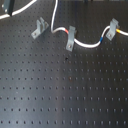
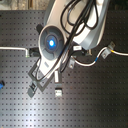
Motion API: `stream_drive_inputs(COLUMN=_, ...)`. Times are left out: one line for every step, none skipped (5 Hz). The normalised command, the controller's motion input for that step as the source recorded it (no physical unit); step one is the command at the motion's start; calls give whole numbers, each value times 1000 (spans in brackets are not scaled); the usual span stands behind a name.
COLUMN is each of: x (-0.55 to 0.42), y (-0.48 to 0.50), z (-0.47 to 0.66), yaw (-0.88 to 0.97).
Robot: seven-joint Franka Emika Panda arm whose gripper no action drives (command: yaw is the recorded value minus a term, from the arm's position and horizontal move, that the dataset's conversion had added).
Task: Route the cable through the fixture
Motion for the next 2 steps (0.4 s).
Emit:
stream_drive_inputs(x=-163, y=145, z=301, yaw=0)
stream_drive_inputs(x=-342, y=268, z=379, yaw=0)
